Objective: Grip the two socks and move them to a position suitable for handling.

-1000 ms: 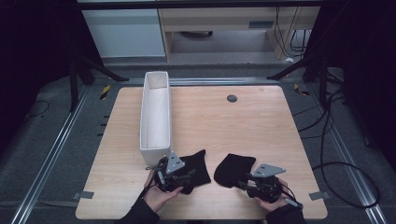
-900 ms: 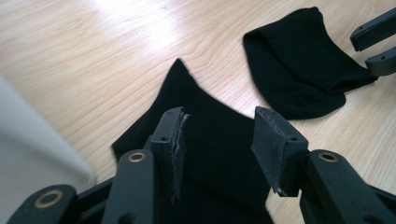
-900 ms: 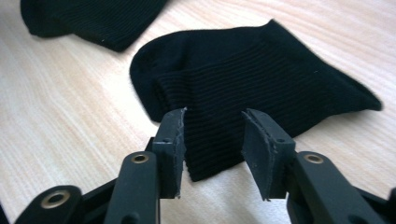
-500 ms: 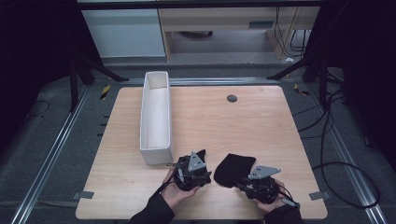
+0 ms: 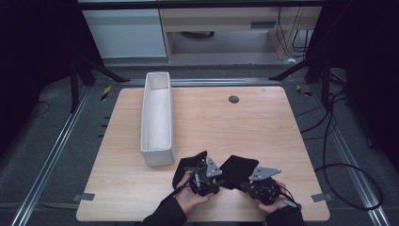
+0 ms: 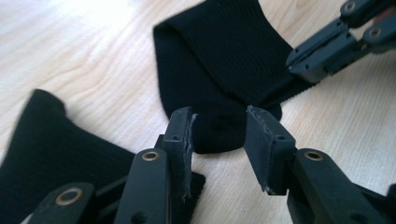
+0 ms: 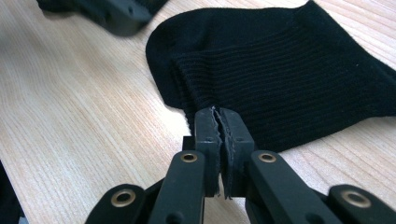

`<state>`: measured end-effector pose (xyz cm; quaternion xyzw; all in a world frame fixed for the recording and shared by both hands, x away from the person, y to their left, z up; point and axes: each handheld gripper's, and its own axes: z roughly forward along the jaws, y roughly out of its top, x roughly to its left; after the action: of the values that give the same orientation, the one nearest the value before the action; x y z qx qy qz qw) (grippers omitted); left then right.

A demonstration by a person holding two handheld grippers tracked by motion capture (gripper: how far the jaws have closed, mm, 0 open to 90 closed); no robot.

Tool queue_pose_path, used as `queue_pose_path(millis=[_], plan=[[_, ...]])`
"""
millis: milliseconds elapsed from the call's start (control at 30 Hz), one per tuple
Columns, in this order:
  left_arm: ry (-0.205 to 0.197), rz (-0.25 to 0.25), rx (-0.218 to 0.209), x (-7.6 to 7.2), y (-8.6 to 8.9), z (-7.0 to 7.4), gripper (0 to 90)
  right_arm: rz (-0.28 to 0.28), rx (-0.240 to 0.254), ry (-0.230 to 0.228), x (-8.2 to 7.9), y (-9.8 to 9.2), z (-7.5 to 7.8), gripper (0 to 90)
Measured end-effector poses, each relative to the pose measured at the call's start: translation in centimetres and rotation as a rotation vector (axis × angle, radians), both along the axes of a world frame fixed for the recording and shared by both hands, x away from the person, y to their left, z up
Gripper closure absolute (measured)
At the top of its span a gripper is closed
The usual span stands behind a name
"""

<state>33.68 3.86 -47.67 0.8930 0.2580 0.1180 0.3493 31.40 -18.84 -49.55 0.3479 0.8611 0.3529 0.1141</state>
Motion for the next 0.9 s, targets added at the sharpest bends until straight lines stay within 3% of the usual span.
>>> queue_pose_path(millis=[133,267,300,600,767,900], plan=[[0.01,-0.013,0.011,-0.1,-0.5,-0.4,58.7,-0.016,0.03,0.003,0.1,-0.2,0.4,87.8],[0.019,-0.032,0.034,-0.1,-1.1,-0.8,58.7,-0.049,0.075,-0.028,0.2,-0.6,1.0,87.8],[0.021,-0.037,0.045,-0.1,-1.2,-1.1,59.5,-0.068,0.107,-0.045,0.2,-0.8,1.4,87.9],[0.031,-0.019,0.047,0.3,-1.5,-1.4,75.5,-0.142,0.241,-0.132,0.5,-2.1,3.0,87.9],[0.043,-0.01,0.037,0.6,-1.4,-1.4,86.4,-0.195,0.236,-0.18,1.8,-2.1,3.5,87.9],[0.048,-0.025,0.045,0.6,-1.3,-1.3,87.9,-0.231,0.232,-0.193,2.9,-2.1,3.8,87.9]])
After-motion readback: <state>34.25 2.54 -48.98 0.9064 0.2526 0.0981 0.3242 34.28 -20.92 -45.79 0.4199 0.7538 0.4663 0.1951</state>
